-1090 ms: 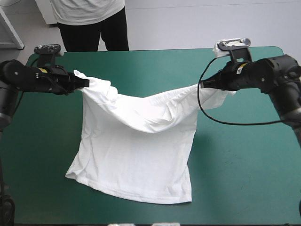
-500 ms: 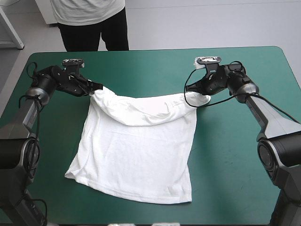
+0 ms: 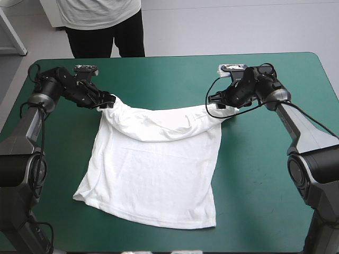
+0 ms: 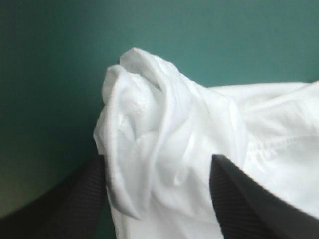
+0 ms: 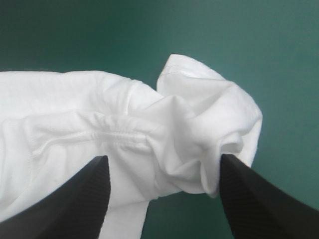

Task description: Fold the cloth

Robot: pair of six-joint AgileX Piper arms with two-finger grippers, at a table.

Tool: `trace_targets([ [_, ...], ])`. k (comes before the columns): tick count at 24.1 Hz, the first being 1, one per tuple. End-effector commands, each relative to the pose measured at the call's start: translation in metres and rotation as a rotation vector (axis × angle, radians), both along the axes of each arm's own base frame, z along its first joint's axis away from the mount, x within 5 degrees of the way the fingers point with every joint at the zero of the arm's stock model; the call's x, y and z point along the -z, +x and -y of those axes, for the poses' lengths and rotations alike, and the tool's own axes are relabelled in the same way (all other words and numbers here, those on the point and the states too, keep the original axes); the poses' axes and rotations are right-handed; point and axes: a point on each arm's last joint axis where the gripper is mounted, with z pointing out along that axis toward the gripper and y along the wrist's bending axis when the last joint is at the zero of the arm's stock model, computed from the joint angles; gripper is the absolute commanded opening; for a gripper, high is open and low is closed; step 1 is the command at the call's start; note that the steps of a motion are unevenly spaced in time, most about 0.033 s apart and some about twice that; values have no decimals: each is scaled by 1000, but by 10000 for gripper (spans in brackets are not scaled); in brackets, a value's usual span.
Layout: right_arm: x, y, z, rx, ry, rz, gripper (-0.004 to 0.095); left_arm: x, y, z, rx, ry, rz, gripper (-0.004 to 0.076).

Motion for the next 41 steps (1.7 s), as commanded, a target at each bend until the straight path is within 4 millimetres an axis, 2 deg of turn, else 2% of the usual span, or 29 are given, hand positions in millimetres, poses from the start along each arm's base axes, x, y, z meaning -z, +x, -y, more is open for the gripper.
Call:
trace_targets([
  [1,-55,-9,4,19,45,95,600,-61,-15,-1,-29,8,101,505],
  [6,-83,-27,8,23,44,92,558,-95,-37,-12,-112,101,105,477],
  [9,-101,-51,12,5,28,43,537,-127,-69,-18,-153,163,133,461],
  [12,-122,-70,12,-9,36,70,536,-141,-94,-18,-175,161,133,461],
  [14,-131,-83,11,-16,38,82,534,-132,-116,-18,-180,161,92,441],
  [15,-132,-93,11,-21,26,84,534,-118,-134,-17,-188,160,41,413],
  [18,-123,-118,17,-18,7,42,517,-95,-175,-12,-194,129,-10,403],
  [22,-104,-148,25,-3,6,9,491,-71,-212,0,-187,143,-65,403],
  [27,-98,-166,30,-3,4,-2,486,-32,-228,10,-177,157,-191,403],
  [32,-96,-168,31,-2,3,-5,486,8,-236,14,-200,163,-251,403],
  [36,-96,-168,31,-8,0,-3,486,22,-240,9,-228,209,-272,403],
  [41,-96,-167,31,-15,-3,3,486,23,-238,6,-231,241,-241,411],
])
